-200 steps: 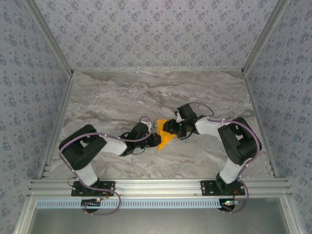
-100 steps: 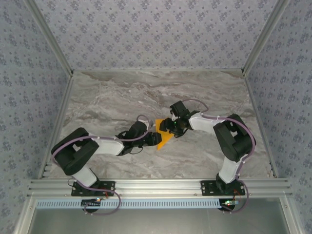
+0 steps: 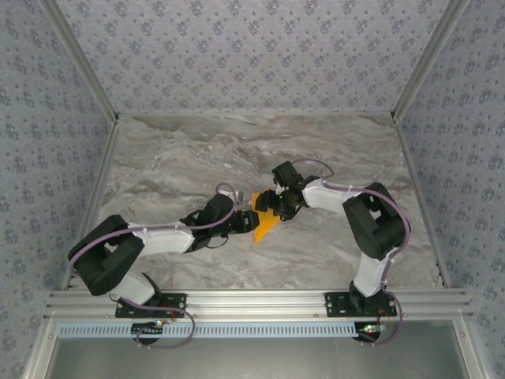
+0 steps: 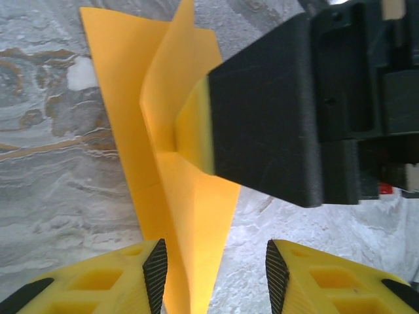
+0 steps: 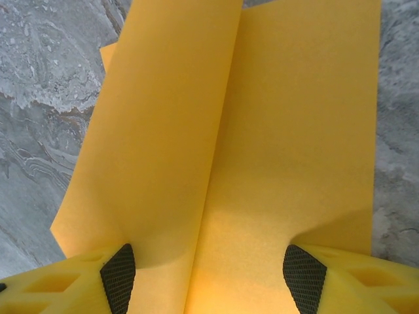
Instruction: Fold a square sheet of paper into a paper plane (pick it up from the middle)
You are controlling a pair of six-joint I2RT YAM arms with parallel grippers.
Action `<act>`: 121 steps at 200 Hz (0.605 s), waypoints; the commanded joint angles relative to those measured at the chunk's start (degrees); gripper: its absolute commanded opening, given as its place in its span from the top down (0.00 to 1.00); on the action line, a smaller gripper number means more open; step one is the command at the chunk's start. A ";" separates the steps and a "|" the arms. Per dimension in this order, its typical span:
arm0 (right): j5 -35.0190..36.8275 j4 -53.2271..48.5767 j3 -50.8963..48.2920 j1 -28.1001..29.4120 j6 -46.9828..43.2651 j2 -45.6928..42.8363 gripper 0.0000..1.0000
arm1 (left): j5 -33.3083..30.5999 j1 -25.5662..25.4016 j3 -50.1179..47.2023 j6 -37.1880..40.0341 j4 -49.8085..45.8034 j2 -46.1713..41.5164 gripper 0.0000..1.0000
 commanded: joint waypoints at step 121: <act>5.08 -8.37 -1.51 0.45 1.31 8.65 0.32 | 3.20 0.26 3.64 0.47 2.61 7.39 0.79</act>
